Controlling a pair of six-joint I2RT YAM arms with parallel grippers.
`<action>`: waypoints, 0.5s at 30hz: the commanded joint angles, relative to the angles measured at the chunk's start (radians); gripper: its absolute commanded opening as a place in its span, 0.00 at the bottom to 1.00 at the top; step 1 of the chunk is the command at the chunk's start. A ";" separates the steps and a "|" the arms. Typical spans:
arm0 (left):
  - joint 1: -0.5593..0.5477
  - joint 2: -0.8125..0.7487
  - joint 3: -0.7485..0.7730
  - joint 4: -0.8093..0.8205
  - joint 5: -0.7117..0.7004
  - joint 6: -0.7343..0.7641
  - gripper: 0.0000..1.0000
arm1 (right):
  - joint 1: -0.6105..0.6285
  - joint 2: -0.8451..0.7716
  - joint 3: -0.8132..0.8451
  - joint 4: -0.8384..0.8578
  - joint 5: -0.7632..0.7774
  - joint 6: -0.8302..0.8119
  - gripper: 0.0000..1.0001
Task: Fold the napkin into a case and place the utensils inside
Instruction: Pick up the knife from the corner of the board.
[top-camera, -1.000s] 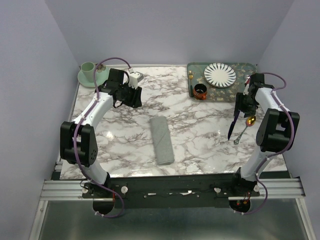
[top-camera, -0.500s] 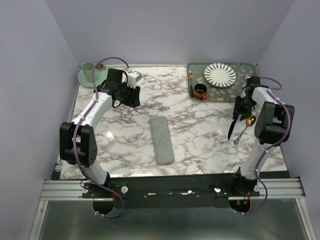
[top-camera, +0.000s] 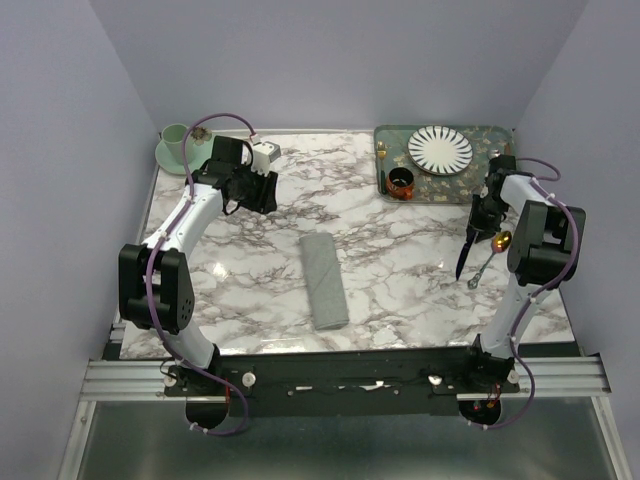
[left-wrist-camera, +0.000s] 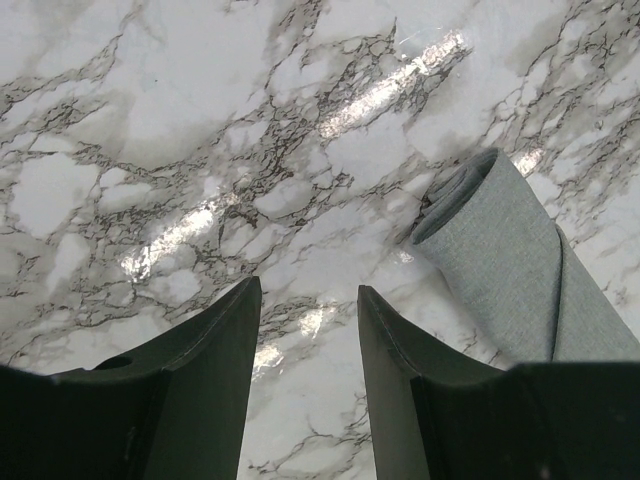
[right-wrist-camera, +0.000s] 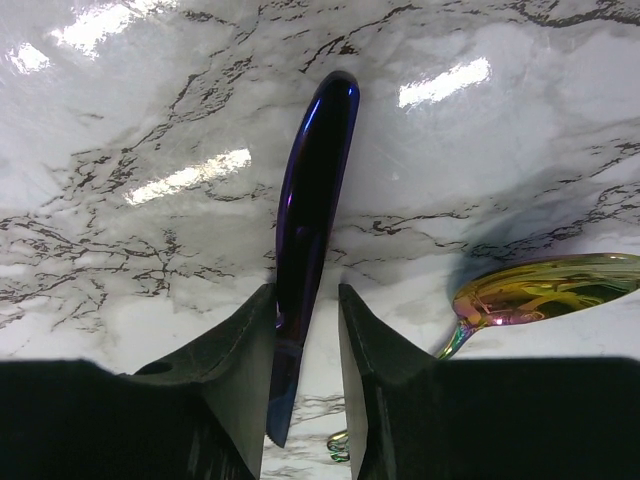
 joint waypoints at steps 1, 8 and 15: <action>0.003 0.001 0.030 -0.008 -0.021 0.001 0.54 | 0.011 0.035 0.012 -0.035 0.013 0.035 0.33; 0.005 -0.004 0.027 -0.008 -0.015 0.000 0.54 | 0.011 0.051 0.023 -0.084 -0.035 0.036 0.01; 0.006 -0.073 -0.002 0.050 0.024 0.079 0.57 | 0.008 -0.110 -0.035 -0.019 -0.235 -0.043 0.01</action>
